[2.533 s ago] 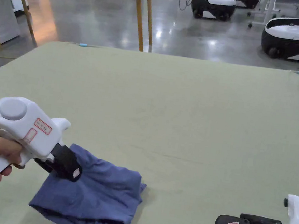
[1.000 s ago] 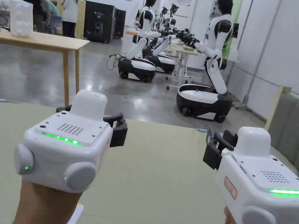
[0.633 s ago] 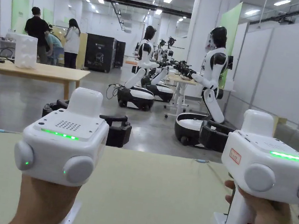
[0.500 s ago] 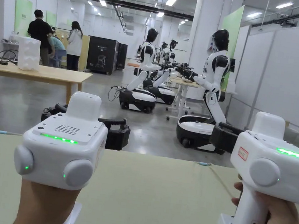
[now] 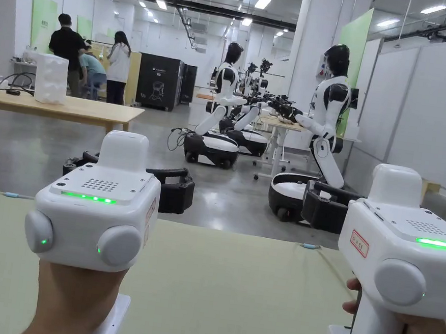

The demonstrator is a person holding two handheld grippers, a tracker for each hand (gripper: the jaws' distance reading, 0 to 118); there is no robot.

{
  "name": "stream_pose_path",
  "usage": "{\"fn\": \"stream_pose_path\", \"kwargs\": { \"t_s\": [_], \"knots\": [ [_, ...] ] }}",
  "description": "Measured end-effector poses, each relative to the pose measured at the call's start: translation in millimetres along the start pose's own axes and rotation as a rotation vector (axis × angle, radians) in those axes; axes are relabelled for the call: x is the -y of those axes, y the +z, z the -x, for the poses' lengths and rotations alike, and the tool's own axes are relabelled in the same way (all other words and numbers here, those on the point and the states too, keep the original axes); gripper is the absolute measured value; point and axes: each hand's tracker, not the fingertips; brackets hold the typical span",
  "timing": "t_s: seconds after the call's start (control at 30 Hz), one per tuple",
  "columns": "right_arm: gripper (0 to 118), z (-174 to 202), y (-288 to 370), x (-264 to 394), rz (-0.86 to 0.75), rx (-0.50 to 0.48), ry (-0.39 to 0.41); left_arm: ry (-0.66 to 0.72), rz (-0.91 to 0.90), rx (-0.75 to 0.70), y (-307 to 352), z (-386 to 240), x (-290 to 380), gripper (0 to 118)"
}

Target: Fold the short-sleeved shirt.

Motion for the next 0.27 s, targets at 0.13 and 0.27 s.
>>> {"fn": "stream_pose_path", "kwargs": {
  "t_s": [0.13,0.27],
  "knots": [
    [118,5.3,-4.8,1.1,-0.005,0.013,0.013,-0.004,0.001,-0.003,-1.8,2.0,1.3,118],
    [118,10.8,-1.0,2.7,-0.026,0.024,0.040,0.001,0.004,-0.004,-2.9,3.0,1.7,118]
  ]
}}
